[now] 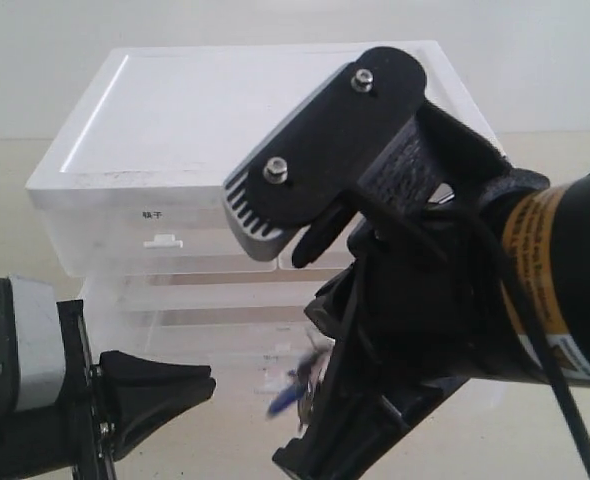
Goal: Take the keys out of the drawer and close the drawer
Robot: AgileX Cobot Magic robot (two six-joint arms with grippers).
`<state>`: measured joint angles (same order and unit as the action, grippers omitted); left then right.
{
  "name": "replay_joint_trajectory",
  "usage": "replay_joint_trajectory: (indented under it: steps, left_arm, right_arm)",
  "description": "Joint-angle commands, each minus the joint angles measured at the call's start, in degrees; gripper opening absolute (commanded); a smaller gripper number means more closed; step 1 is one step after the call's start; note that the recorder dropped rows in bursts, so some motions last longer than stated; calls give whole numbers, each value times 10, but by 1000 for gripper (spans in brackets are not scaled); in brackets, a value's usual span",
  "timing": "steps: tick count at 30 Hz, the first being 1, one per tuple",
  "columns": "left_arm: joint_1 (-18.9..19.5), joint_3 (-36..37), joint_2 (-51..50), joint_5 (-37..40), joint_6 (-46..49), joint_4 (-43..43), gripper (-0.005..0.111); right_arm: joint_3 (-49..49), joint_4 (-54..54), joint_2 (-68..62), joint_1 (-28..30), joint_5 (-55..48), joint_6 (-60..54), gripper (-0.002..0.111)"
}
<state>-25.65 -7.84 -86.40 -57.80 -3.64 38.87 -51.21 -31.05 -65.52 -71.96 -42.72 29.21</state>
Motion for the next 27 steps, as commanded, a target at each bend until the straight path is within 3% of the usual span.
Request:
replay_joint_trajectory:
  steps: [1,8,13,15,18,22,27]
  left_arm:
    - [2,-4,-12,37,20,-122,5]
    - [2,-5,-12,8,33,-170,5]
    - [2,3,-11,-53,28,-98,5]
    - [2,11,-1,-64,36,-114,5]
    - [2,15,22,-17,45,-184,5]
    - [2,23,54,2,-18,-83,5]
    - [2,10,54,109,-44,-71,5]
  right_arm:
    - [3,-3,3,0,13,-2,0]
    - [3,9,3,0,35,-3,0]
    - [12,36,3,0,36,-17,0]
    - [20,38,3,0,35,-18,0]
    - [31,38,3,0,35,-22,0]
    - [34,64,3,0,34,-43,0]
    - [34,68,3,0,37,-51,0]
